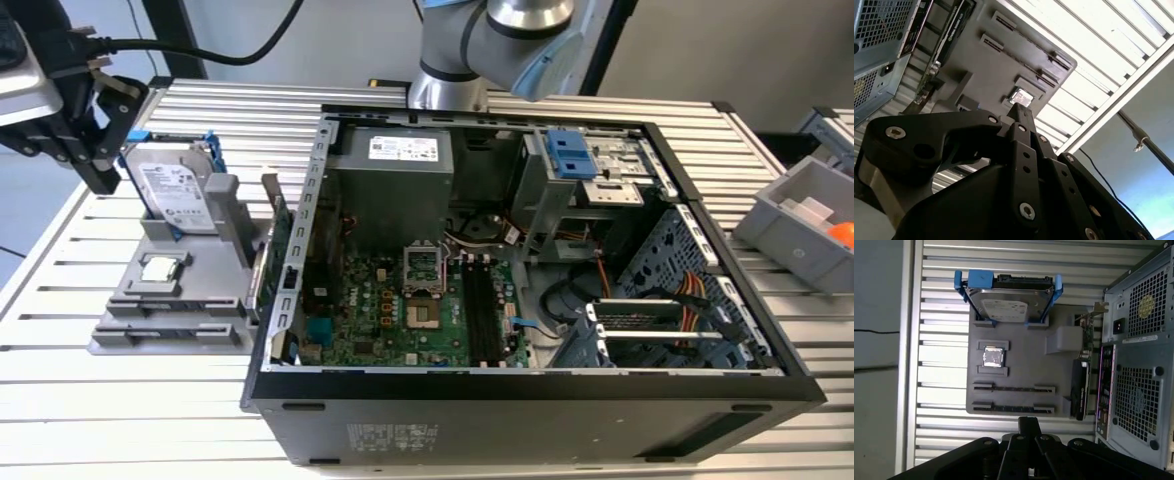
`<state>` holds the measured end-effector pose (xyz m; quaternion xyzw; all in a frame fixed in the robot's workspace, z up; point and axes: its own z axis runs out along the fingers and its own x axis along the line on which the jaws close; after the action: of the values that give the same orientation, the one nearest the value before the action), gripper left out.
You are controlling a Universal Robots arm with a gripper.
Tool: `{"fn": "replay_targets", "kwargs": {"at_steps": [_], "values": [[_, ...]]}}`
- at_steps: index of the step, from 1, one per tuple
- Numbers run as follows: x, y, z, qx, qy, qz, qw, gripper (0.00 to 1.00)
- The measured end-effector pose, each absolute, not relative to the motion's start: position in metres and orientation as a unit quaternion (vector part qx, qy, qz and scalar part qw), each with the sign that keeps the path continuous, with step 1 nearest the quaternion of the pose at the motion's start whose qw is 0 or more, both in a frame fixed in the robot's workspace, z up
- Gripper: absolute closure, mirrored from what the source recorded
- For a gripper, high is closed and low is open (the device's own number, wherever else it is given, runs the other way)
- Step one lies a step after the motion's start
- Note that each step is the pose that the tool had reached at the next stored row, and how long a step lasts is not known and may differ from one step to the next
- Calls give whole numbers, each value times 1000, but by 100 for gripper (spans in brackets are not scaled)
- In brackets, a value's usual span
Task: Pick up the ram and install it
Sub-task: 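Pick up the ram and move it above insertion slot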
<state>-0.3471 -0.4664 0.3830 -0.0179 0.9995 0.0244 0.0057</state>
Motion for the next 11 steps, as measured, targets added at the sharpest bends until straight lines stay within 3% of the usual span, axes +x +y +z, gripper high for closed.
{"fn": "replay_targets", "kwargs": {"at_steps": [11], "values": [[-347,-466,383,-57,998,25,5,100]]}}
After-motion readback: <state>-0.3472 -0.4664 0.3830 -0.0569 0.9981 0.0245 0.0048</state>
